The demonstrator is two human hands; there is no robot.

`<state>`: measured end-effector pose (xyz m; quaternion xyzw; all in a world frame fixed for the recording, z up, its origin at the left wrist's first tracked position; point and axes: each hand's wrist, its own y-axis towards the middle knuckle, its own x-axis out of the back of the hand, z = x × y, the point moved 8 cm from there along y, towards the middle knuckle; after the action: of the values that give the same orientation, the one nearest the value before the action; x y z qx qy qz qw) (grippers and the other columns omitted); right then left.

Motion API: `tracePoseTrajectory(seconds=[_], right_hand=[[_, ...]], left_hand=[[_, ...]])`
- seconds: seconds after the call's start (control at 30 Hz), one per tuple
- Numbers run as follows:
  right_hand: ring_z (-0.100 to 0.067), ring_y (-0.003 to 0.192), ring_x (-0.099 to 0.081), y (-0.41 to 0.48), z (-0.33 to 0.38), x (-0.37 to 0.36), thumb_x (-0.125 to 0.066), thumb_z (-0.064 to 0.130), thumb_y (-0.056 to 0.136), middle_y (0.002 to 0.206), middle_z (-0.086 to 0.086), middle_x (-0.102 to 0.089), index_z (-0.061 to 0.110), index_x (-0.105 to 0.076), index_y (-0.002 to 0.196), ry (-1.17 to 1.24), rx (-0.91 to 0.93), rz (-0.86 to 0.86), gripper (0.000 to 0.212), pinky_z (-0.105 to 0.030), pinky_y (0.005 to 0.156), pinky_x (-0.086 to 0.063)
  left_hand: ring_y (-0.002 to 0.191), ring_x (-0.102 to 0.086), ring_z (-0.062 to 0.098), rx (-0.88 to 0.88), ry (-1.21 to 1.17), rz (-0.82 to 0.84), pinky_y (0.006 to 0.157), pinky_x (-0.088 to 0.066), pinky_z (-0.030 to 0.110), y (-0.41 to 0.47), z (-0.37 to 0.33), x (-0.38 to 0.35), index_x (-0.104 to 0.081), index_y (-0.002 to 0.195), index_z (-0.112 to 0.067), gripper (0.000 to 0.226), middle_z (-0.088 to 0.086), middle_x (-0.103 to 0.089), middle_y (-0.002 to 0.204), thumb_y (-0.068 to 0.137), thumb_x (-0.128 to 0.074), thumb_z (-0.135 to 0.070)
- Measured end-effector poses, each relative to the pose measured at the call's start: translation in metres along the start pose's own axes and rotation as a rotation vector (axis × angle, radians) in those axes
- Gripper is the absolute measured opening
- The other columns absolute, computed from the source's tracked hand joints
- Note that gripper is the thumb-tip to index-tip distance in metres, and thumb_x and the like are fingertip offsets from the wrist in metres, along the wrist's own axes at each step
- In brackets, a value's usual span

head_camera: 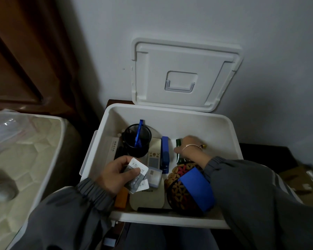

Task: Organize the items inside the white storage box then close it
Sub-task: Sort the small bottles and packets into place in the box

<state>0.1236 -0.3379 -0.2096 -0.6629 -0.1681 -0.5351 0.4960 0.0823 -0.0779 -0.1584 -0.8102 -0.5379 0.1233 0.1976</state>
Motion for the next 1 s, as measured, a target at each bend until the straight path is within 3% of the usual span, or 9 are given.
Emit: tracePoseTrajectory(seconds=[0.07,0.17,0.27,0.37,0.47,0.6,0.73,0.83,1.0], right_hand=[[-0.019,0.064,-0.054,-0.004,-0.002,0.010,-0.059,0.036,0.082,0.072,-0.005,-0.054,0.010,-0.053,0.076,0.082,0.031,0.034,0.027,-0.026,0.053,-0.043],[-0.029,0.085,-0.067,-0.012,-0.010,0.020,-0.056,0.026,0.084,0.091,-0.015,-0.066,0.005,-0.058,0.096,0.470,0.050,0.154,0.024,-0.037,0.077,-0.057],[-0.023,0.079,-0.066,-0.028,-0.022,0.034,-0.053,0.015,0.086,0.084,-0.012,-0.067,0.007,-0.057,0.103,0.802,0.081,0.242,0.019,-0.036,0.079,-0.055],[-0.016,0.064,-0.052,-0.044,-0.040,0.056,-0.049,0.014,0.088,0.065,-0.002,-0.055,0.005,-0.056,0.100,0.826,0.167,0.129,0.017,-0.029,0.064,-0.047],[-0.014,0.062,-0.046,-0.059,-0.059,0.069,-0.047,0.021,0.090,0.068,-0.001,-0.050,0.006,-0.054,0.099,0.789,0.230,-0.010,0.019,-0.027,0.057,-0.041],[-0.013,0.060,-0.053,-0.074,-0.078,0.095,-0.055,0.019,0.087,0.068,0.003,-0.057,0.024,-0.059,0.089,0.750,0.336,-0.312,0.006,-0.027,0.060,-0.044],[-0.001,0.061,-0.050,-0.077,-0.079,0.115,-0.057,0.011,0.086,0.070,0.011,-0.052,0.018,-0.060,0.094,0.742,0.398,-0.562,0.010,-0.016,0.058,-0.037],[-0.001,0.060,-0.046,-0.068,-0.082,0.119,-0.057,0.010,0.086,0.067,0.010,-0.048,0.010,-0.060,0.095,0.776,0.368,-0.637,0.010,-0.018,0.057,-0.036],[-0.007,0.057,-0.047,-0.061,-0.087,0.116,-0.056,0.011,0.086,0.068,0.002,-0.052,0.008,-0.060,0.096,0.789,0.326,-0.666,0.012,-0.016,0.052,-0.036]], left_hand=[[0.086,-0.064,0.029,-0.002,0.010,0.009,0.074,-0.054,0.038,0.000,0.000,0.000,-0.062,0.092,-0.009,0.020,0.015,-0.067,0.092,0.084,-0.058,0.009],[0.084,-0.063,0.028,-0.010,0.004,0.007,0.072,-0.052,0.037,0.000,0.000,0.000,-0.063,0.089,-0.010,0.023,0.013,-0.067,0.087,0.083,-0.057,0.012],[0.084,-0.062,0.030,-0.015,-0.008,0.002,0.076,-0.052,0.041,0.001,-0.001,0.000,-0.063,0.088,-0.010,0.024,0.014,-0.066,0.086,0.083,-0.057,0.013],[0.087,-0.061,0.033,-0.010,0.001,0.007,0.080,-0.050,0.044,0.002,0.000,-0.001,-0.062,0.088,-0.010,0.024,0.015,-0.066,0.087,0.082,-0.058,0.014],[0.092,-0.064,0.032,0.003,0.086,0.040,0.077,-0.053,0.039,0.002,0.000,-0.006,-0.064,0.090,-0.012,0.022,0.012,-0.068,0.092,0.081,-0.062,0.009],[0.094,-0.060,0.012,-0.009,0.520,0.145,0.065,-0.048,0.014,0.005,-0.003,-0.025,-0.060,0.096,-0.027,0.024,-0.006,-0.062,0.100,0.083,-0.065,-0.007],[0.102,-0.057,0.008,-0.061,0.816,0.325,0.076,-0.050,0.015,0.009,-0.003,-0.061,-0.057,0.110,-0.023,0.026,-0.005,-0.058,0.109,0.087,-0.062,-0.013],[0.103,-0.056,0.009,-0.117,0.844,0.374,0.086,-0.051,0.021,0.014,-0.009,-0.078,-0.057,0.112,-0.020,0.026,-0.004,-0.058,0.110,0.088,-0.061,-0.013],[0.098,-0.056,0.008,-0.166,0.838,0.357,0.083,-0.051,0.020,0.015,-0.011,-0.098,-0.055,0.110,-0.020,0.024,-0.006,-0.057,0.104,0.088,-0.059,-0.011]])
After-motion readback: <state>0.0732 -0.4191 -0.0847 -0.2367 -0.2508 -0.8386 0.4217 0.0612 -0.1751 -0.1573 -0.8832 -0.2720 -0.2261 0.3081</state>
